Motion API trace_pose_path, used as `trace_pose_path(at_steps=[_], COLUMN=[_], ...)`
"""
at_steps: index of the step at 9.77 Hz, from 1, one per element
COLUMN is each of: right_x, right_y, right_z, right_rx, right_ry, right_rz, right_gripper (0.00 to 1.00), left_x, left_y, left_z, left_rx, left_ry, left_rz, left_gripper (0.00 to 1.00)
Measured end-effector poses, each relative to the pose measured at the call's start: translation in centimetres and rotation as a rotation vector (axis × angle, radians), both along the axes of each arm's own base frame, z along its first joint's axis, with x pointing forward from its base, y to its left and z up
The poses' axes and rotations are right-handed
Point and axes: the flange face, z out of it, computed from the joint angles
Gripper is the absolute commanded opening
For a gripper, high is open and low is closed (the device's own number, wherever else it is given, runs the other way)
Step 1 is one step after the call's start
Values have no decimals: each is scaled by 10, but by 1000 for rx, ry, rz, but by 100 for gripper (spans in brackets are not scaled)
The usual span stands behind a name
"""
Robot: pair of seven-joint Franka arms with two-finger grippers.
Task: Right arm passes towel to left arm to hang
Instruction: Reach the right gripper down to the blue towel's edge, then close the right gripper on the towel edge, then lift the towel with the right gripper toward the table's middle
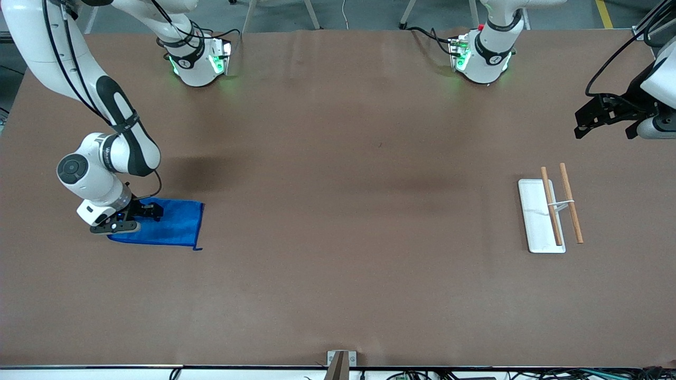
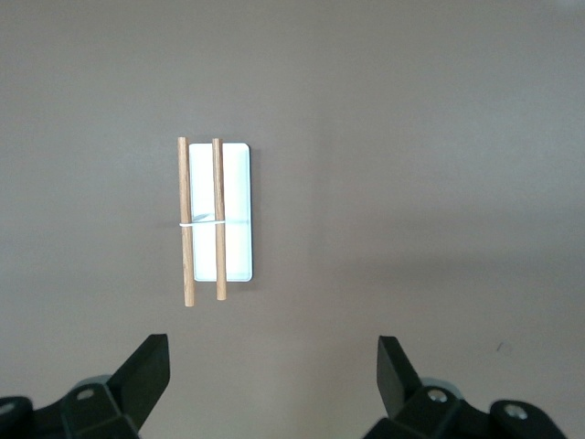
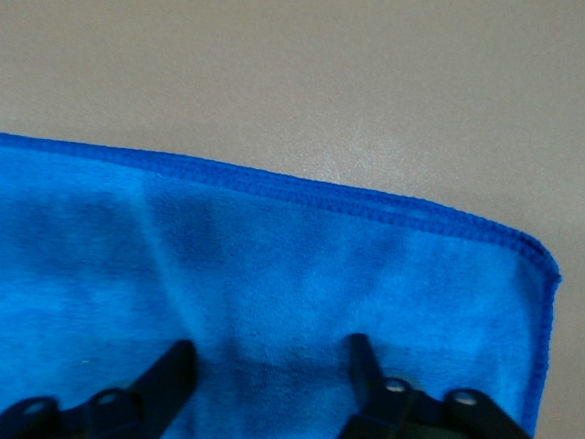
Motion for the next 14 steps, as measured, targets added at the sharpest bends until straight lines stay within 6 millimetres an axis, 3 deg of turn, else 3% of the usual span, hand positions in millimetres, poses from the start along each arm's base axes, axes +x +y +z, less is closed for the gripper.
trace_pose_path(at_steps=[5,6,7,9,11,12,14], right_x=[3,8,19,43,57,58,53], right_y=[1,4,8,21,62,93,173], right_z=[9,21,44,110,170,192,219], right_rx=[12,38,74,128,221,297,451], right_ry=[65,120,158,194,234,245,268], right_rz=[-4,-23,-46,-58,-87,-107,-153], right_gripper=[1,1,1,1,1,1,1], left_x=[0,0,0,0,0,0,0], left_y=[-2,-2,-2,-2,-3,-5,-6], left_z=[0,0,0,0,0,-1,-1], left_rx=[0,0,0,0,0,0,0], left_ry=[0,0,0,1,1,1,2], left_rz=[8,8,7,7,4,0,-4], left_gripper=[100,100,100,100,100,100,100])
